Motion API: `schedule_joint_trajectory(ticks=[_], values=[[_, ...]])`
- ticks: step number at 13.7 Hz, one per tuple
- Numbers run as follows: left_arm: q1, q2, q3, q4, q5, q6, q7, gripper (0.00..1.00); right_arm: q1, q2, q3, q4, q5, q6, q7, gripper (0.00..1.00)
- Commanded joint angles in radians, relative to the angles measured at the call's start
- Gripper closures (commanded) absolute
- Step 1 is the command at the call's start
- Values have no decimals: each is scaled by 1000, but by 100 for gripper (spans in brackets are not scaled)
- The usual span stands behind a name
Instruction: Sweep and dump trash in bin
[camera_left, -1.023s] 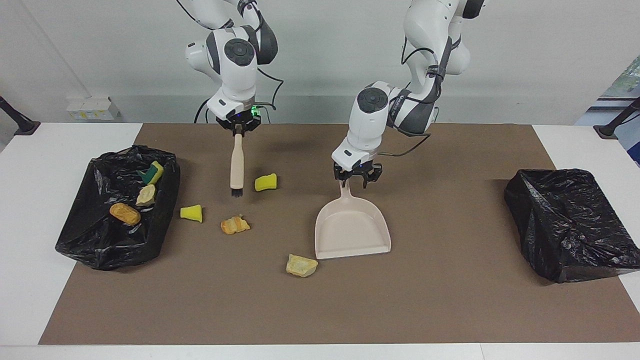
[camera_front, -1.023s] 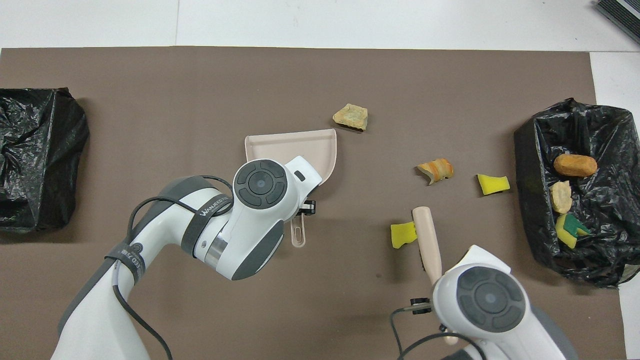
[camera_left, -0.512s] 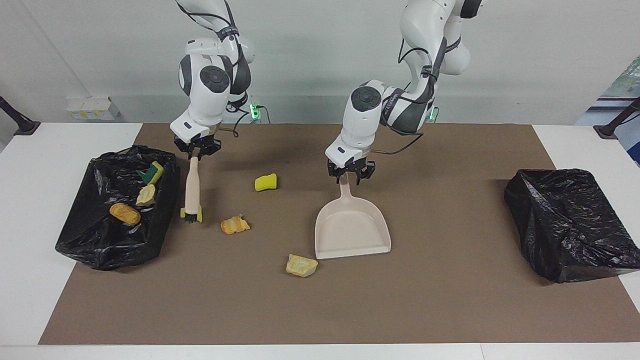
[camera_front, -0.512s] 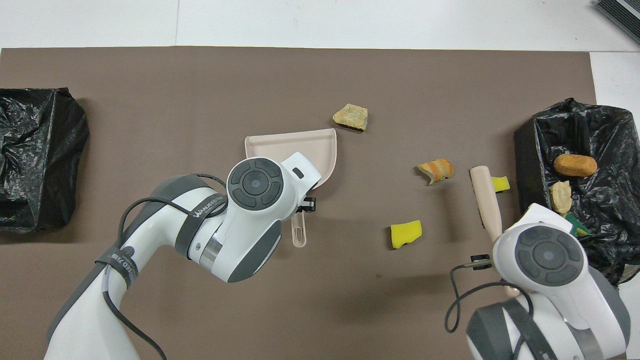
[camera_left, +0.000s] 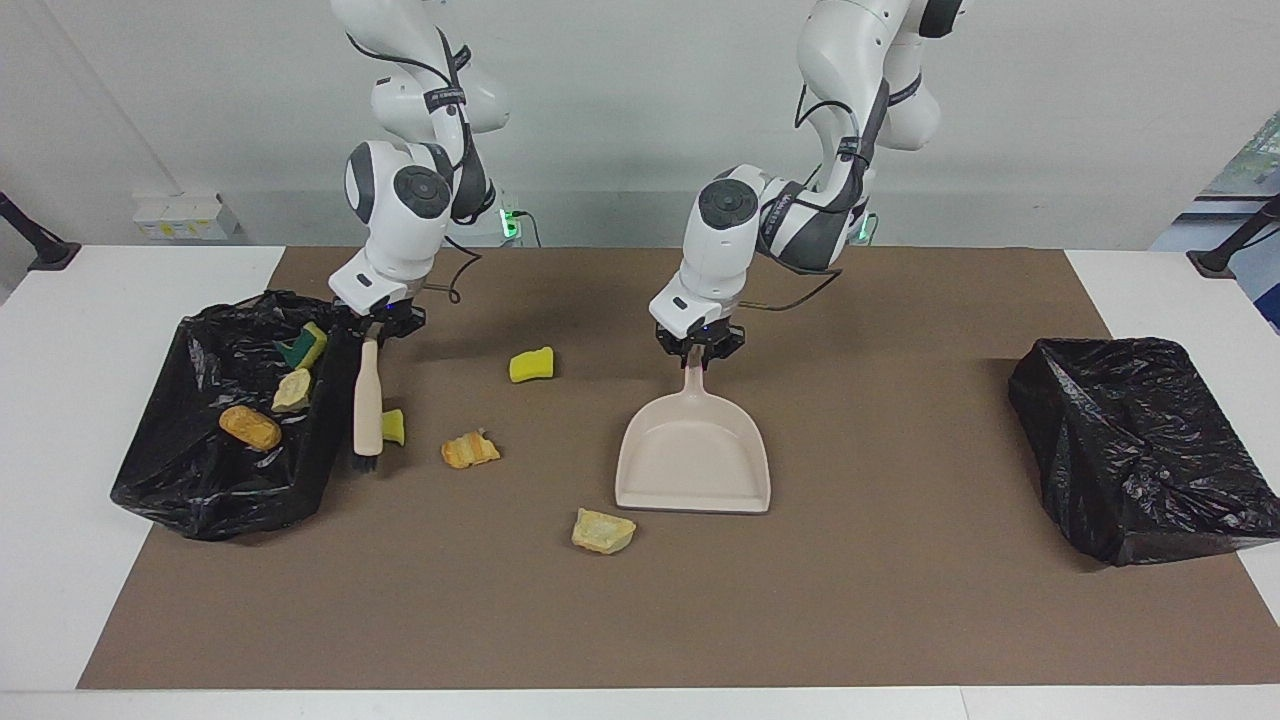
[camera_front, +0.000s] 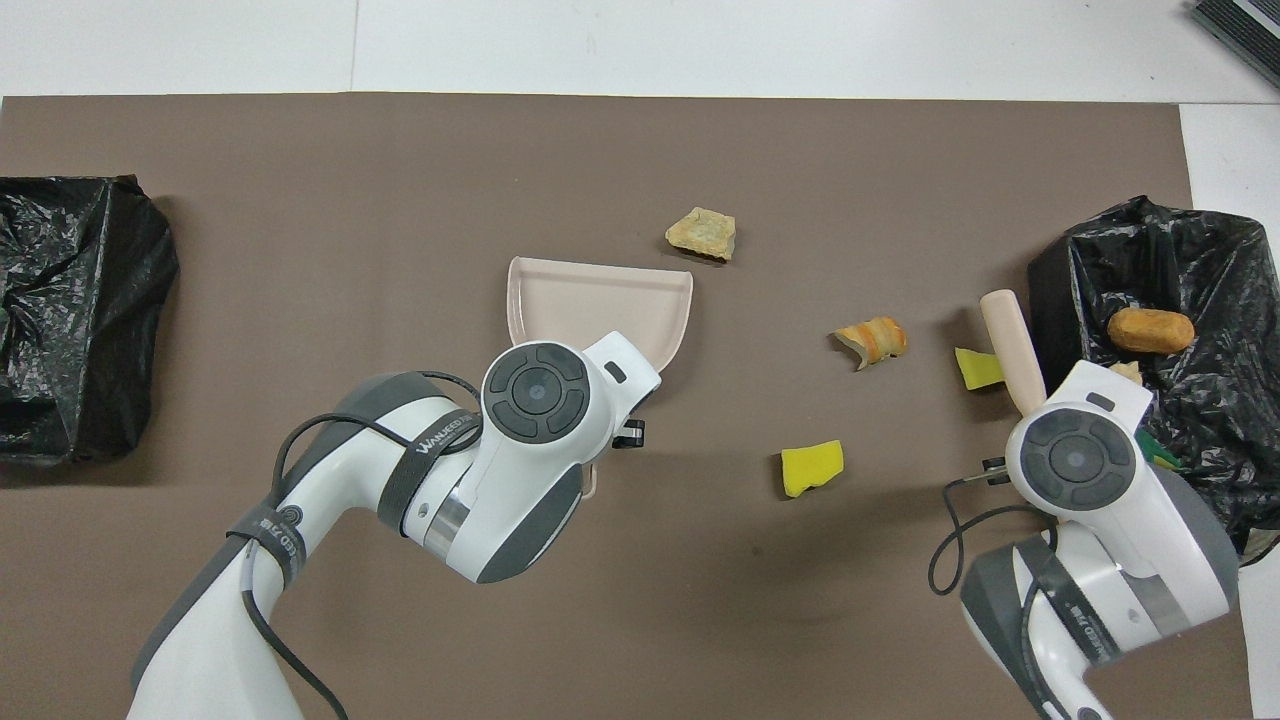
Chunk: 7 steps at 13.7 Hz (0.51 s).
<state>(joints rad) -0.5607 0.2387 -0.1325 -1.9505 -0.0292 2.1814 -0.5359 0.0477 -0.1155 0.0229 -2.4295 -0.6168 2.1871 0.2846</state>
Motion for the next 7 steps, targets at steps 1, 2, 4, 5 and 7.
schedule_joint_trajectory(ticks=[1,2,4,5,7], values=[[-19,-22,16,-39,-12,3,31,100,-13,68,18,18,-11,52,51,100],[-9,-24,17,-35,-12,-2,90,100,-2,68,20,21,43,42,51,100],[21,-59,22,-33,-6,-81,330,100,50,66,20,21,164,17,6,100],[45,-73,25,-31,-3,-131,485,100,81,65,19,23,219,10,-5,100],[79,-85,27,-28,5,-179,615,100,141,66,20,39,279,6,-5,100]])
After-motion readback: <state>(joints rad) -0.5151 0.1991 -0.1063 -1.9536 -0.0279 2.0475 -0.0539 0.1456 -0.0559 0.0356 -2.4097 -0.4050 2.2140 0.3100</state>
